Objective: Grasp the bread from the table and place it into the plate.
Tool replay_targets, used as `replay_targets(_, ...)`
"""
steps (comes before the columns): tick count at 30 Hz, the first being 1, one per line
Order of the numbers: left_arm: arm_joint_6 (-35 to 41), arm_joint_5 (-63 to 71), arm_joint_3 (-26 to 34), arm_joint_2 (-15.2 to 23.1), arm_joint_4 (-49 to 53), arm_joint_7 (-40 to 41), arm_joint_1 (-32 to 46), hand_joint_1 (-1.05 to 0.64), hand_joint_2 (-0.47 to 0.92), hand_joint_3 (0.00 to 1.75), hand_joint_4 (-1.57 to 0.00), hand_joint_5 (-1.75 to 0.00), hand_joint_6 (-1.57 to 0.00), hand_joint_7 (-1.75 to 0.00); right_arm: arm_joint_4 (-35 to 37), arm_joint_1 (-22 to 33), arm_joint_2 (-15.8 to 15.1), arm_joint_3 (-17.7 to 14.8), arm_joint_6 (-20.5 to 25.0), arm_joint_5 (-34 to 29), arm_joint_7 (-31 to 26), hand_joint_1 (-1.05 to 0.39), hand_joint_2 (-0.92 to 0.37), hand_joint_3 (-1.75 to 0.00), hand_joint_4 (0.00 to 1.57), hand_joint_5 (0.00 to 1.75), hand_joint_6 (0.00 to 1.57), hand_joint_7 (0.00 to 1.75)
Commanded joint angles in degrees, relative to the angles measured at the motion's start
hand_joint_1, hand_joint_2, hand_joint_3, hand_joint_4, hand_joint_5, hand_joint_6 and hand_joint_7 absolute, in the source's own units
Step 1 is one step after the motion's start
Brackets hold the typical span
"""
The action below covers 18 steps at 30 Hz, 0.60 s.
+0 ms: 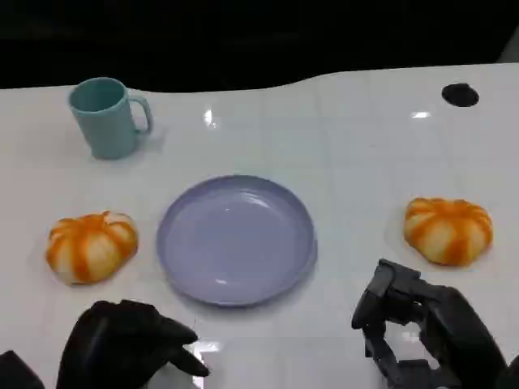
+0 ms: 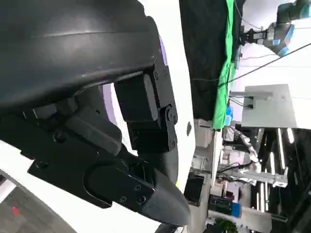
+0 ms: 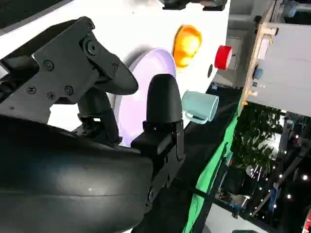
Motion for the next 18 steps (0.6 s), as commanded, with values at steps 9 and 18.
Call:
replay_targets(9, -0.36, 0.12, 0.28, 0.63, 0.2, 0.06, -0.02, -1.05, 0.79, 0.0, -1.57, -0.36, -1.57, -0.12, -0.53, -0.07, -0.58, -0.39, 1.06, -0.01, 0.09, -0.09, -0.42, -1.33, 0.71, 1.75, 0.55, 1.6)
replay_targets(18, 0.32, 0.22, 0.08, 0.71, -0.81, 0.34, 0.47, -1.05, 0.78, 0.0, -1.57, -0.36, -1.57, -0.12, -1.08, 0.04, -0.7, -0.34, 1.29, -0.3, -0.01, -0.09, -0.42, -1.33, 0.7, 1.75, 0.55, 1.6)
